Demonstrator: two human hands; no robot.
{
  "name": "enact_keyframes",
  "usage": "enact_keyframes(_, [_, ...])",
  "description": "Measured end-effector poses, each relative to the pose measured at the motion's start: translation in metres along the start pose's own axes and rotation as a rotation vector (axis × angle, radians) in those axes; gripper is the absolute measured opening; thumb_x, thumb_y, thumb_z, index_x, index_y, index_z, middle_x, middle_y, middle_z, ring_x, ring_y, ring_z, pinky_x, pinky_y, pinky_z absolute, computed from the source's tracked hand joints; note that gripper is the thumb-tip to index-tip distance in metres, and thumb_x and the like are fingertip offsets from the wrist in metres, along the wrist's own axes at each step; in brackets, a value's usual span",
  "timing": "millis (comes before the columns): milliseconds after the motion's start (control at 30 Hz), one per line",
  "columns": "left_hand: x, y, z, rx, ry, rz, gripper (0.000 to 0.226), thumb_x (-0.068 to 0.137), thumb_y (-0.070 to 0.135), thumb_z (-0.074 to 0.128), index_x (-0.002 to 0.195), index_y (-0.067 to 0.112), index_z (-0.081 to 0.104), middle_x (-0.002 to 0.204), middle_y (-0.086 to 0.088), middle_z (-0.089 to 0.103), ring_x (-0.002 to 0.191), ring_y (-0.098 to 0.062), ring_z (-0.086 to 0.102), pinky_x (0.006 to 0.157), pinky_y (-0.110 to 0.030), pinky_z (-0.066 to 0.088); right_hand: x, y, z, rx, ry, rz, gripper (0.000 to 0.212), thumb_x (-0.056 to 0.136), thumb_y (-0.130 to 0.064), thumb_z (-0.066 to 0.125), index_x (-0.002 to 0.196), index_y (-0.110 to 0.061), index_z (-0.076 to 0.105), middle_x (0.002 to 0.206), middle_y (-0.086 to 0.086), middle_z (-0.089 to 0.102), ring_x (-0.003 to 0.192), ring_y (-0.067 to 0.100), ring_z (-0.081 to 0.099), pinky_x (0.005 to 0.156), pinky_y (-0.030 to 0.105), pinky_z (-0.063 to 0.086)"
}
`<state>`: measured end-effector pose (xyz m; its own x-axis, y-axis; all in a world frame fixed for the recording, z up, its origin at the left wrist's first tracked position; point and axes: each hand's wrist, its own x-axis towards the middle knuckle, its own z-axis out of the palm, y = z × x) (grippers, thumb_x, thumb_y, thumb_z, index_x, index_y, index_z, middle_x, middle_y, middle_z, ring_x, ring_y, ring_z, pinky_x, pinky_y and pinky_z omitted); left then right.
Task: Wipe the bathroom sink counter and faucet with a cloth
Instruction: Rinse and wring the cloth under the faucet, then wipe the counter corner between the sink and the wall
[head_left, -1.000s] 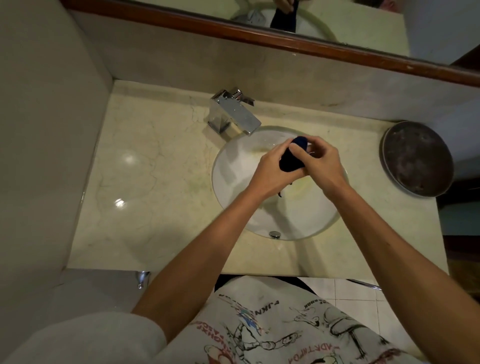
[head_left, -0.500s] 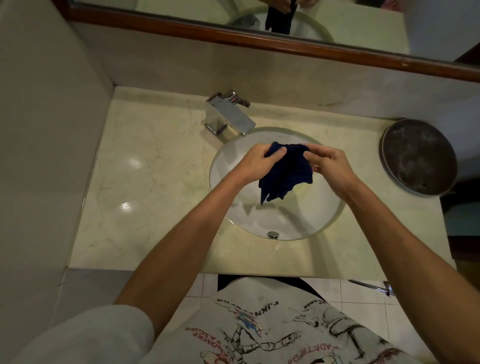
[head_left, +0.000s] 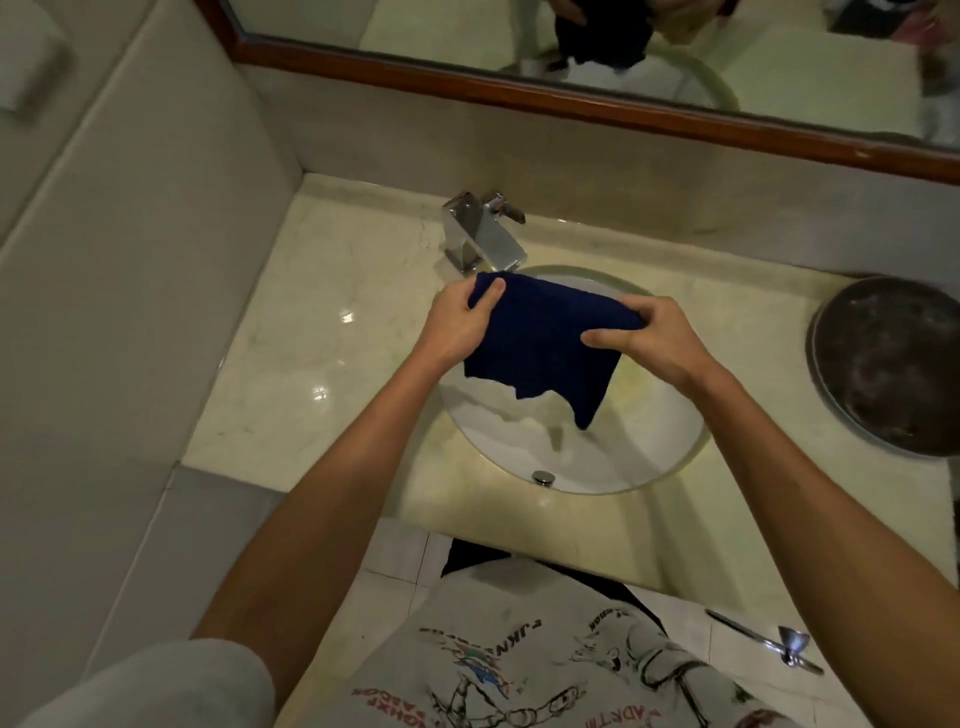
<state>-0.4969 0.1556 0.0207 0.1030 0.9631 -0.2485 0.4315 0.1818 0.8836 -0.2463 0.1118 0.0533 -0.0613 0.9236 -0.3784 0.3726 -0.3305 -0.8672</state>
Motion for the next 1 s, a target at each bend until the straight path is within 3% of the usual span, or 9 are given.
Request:
enact_keyframes(133, [-0.018, -0.01, -0.026, 0.101, 0.228, 0.0, 0.023, 0.106, 0.032, 0.051, 0.098, 0.02, 0.068, 0.084, 0.012, 0.067, 0.078, 0.001, 0.061, 0.064, -0.006, 0.041, 0.014, -0.009, 0.039, 0.094, -0.047, -0.055, 0.027, 0.085, -0.009, 0.079, 0.109, -0.019, 0.072, 0.097, -0.001, 0.076, 0.084, 0.009, 0.071, 0.069, 0.023, 0.056])
enact_keyframes(300, [-0.027, -0.04, -0.083, 0.141, 0.337, -0.057, 0.028, 0.104, 0.033, 0.055, 0.091, 0.012, 0.069, 0.084, 0.002, 0.071, 0.079, -0.01, 0.065, 0.069, -0.017, 0.047, 0.038, -0.024, 0.101, 0.16, -0.089, -0.022, 0.028, 0.084, -0.011, 0.08, 0.108, -0.023, 0.071, 0.101, -0.001, 0.075, 0.095, 0.019, 0.073, 0.079, 0.039, 0.063])
enact_keyframes(433, [-0.009, -0.061, -0.136, 0.138, 0.298, -0.106, 0.033, 0.101, 0.033, 0.06, 0.082, 0.007, 0.065, 0.078, -0.009, 0.069, 0.069, -0.017, 0.061, 0.063, -0.024, 0.045, 0.062, -0.045, 0.145, 0.248, -0.137, 0.086, 0.027, 0.083, -0.007, 0.08, 0.108, -0.017, 0.071, 0.103, 0.005, 0.075, 0.096, 0.025, 0.073, 0.075, 0.04, 0.063])
enact_keyframes(567, [0.026, -0.079, -0.178, 0.147, 0.183, -0.163, 0.034, 0.1, 0.036, 0.062, 0.093, 0.004, 0.072, 0.089, -0.011, 0.075, 0.085, -0.027, 0.069, 0.078, -0.04, 0.054, 0.092, -0.07, 0.176, 0.278, -0.163, 0.198, 0.025, 0.085, -0.002, 0.076, 0.104, -0.016, 0.068, 0.106, 0.007, 0.074, 0.098, 0.026, 0.073, 0.071, 0.033, 0.061])
enact_keyframes(667, [0.082, -0.078, -0.21, 0.093, 0.13, -0.226, 0.033, 0.096, 0.041, 0.067, 0.1, 0.009, 0.074, 0.099, -0.008, 0.076, 0.094, -0.023, 0.071, 0.087, -0.038, 0.054, 0.132, -0.106, 0.189, 0.259, -0.131, 0.196, 0.022, 0.087, 0.0, 0.075, 0.102, -0.014, 0.066, 0.102, 0.004, 0.072, 0.099, 0.026, 0.07, 0.07, 0.031, 0.058])
enact_keyframes(700, [0.104, -0.074, -0.223, 0.035, 0.139, -0.262, 0.039, 0.092, 0.046, 0.071, 0.107, 0.01, 0.073, 0.106, -0.007, 0.075, 0.1, -0.023, 0.071, 0.091, -0.037, 0.054, 0.148, -0.121, 0.19, 0.235, -0.092, 0.176, 0.027, 0.087, -0.003, 0.077, 0.108, -0.012, 0.063, 0.106, 0.005, 0.07, 0.101, 0.024, 0.066, 0.076, 0.031, 0.058])
enact_keyframes(767, [0.144, -0.068, -0.244, -0.06, 0.203, -0.306, 0.068, 0.082, 0.054, 0.078, 0.13, 0.008, 0.063, 0.127, -0.007, 0.068, 0.113, -0.022, 0.066, 0.098, -0.033, 0.054, 0.179, -0.15, 0.184, 0.014, 0.008, 0.106, 0.062, 0.083, -0.02, 0.086, 0.134, -0.009, 0.052, 0.128, 0.01, 0.063, 0.115, 0.023, 0.06, 0.098, 0.037, 0.053])
enact_keyframes(833, [0.165, -0.073, -0.248, 0.048, 0.288, -0.28, 0.075, 0.086, 0.045, 0.078, 0.142, 0.004, 0.051, 0.14, -0.011, 0.058, 0.123, -0.024, 0.058, 0.104, -0.035, 0.05, 0.194, -0.168, 0.171, -0.217, 0.12, 0.02, 0.085, 0.082, -0.031, 0.086, 0.151, -0.012, 0.04, 0.144, 0.01, 0.056, 0.13, 0.025, 0.054, 0.11, 0.042, 0.047])
enact_keyframes(1000, [0.153, -0.114, -0.182, 0.405, 0.341, -0.148, 0.064, 0.091, 0.042, 0.061, 0.144, 0.009, 0.05, 0.144, -0.012, 0.052, 0.132, -0.03, 0.051, 0.108, -0.042, 0.044, 0.189, -0.136, 0.153, -0.456, 0.348, -0.272, 0.039, 0.095, -0.022, 0.067, 0.132, -0.013, 0.062, 0.125, 0.004, 0.066, 0.116, 0.019, 0.062, 0.101, 0.042, 0.053])
